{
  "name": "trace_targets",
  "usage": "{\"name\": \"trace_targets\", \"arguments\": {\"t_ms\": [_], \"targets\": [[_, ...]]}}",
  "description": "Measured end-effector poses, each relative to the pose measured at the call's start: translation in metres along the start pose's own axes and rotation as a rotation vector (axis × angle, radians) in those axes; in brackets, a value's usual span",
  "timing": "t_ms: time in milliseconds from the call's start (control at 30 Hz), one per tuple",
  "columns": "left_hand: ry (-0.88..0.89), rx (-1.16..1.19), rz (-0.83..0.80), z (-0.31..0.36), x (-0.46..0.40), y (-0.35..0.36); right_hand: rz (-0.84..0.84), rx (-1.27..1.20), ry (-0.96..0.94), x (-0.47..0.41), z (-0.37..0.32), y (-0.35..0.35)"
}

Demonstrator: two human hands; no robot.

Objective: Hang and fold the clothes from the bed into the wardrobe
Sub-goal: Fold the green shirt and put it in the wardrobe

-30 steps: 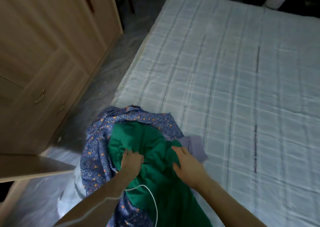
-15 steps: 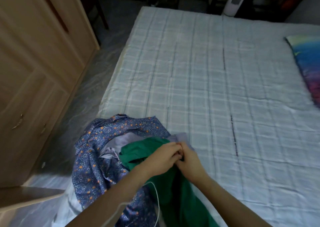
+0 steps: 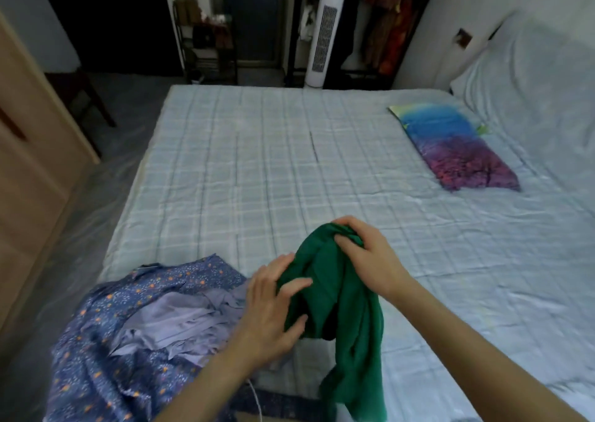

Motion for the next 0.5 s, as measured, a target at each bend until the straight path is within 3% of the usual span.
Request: {"name": "trace_targets", "arguments": {"t_ms": [100,200,367,500], "targets": [[-0.275,0.131,0.054,-0.011,-0.007,0.020,-0.003,-0.092,-0.035,0.021,-0.009,-0.051],[-0.334,0.377,-0.027,0.007,-0.041,0.039,-0.104,-0.111,-0.062,0.042,-0.014,-0.084],[-0.394,0.559,-0.020,0.052,-0.098,0.049,-0.006,0.097,-0.095,0.066,0.011,-0.165],[-0.404,0.625,0.016,0.085,-0.136,0.042,0.025,0.402,0.000,0.059,0.061,-0.243]]}}
Point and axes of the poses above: each hand's wrist, its own x-axis away from the middle knuckle, its own y-axis out of the palm, z = x × y, the point moved 6 cm from there along -x, towards the middle knuckle, and after that the axes turned 12 degrees about -z, right-handed, at the moved point
